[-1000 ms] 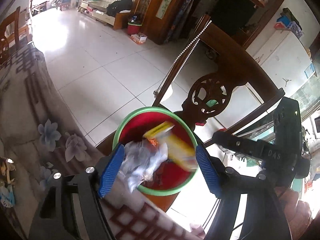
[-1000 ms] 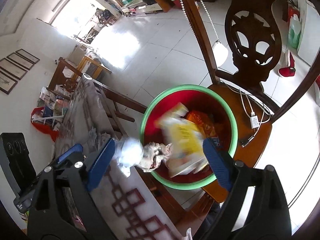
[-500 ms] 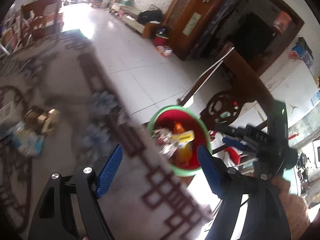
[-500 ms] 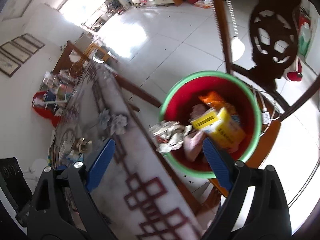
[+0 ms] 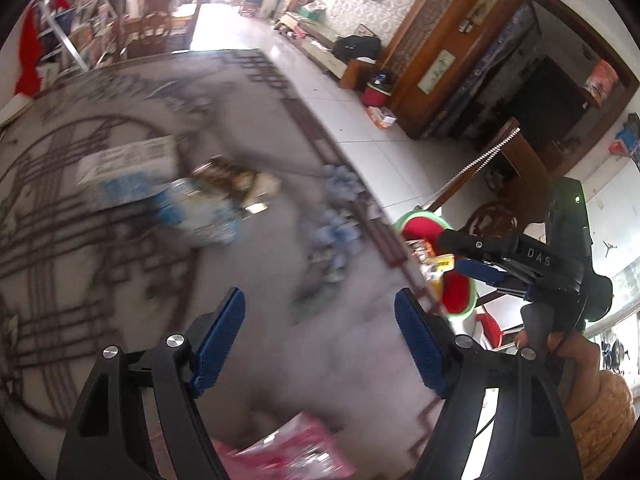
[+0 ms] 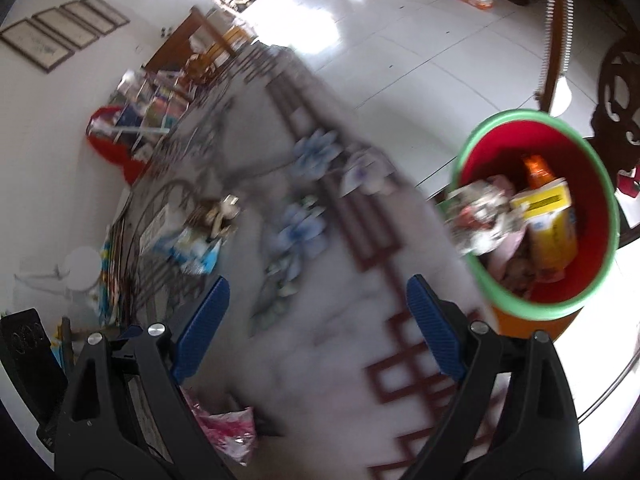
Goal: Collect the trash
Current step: 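Move both open grippers back over the table, then grasp the white milk carton with the left gripper while the right grasps the pink wrapper, then lift the carton with the left gripper and the pink wrapper with the right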
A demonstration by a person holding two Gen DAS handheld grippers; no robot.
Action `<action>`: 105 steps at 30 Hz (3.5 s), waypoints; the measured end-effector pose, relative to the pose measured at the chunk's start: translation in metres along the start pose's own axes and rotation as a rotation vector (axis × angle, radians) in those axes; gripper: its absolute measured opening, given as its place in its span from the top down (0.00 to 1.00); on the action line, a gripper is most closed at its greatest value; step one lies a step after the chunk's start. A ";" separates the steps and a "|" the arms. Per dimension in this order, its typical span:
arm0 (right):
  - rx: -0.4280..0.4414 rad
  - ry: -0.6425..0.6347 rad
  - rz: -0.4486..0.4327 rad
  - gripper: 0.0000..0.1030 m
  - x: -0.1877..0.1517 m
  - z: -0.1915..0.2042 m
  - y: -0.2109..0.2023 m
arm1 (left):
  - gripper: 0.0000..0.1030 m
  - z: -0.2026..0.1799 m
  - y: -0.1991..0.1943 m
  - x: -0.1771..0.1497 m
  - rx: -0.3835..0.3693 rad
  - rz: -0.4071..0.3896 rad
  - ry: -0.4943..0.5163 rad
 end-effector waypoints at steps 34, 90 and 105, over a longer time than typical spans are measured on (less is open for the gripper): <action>-0.056 -0.490 0.272 0.12 -0.183 0.166 0.040 | 0.21 0.184 -0.081 -0.006 0.134 -0.054 -0.072; -0.040 -0.730 0.321 0.12 -0.199 0.187 0.054 | 0.59 0.207 -0.037 -0.004 0.188 0.101 0.013; -0.005 -0.585 0.132 0.66 -0.144 0.204 0.034 | 0.59 0.190 -0.052 0.003 0.152 0.043 0.010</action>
Point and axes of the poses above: each gripper's, at about its wrist camera, not at the fingertips, and y roughly the way its jaws point, z to its left, x to its top, the point moved 5 cm from there along y, roughly the way its jaws point, and after that the axes turned 15 degrees about -z, right-handed, at the moved point
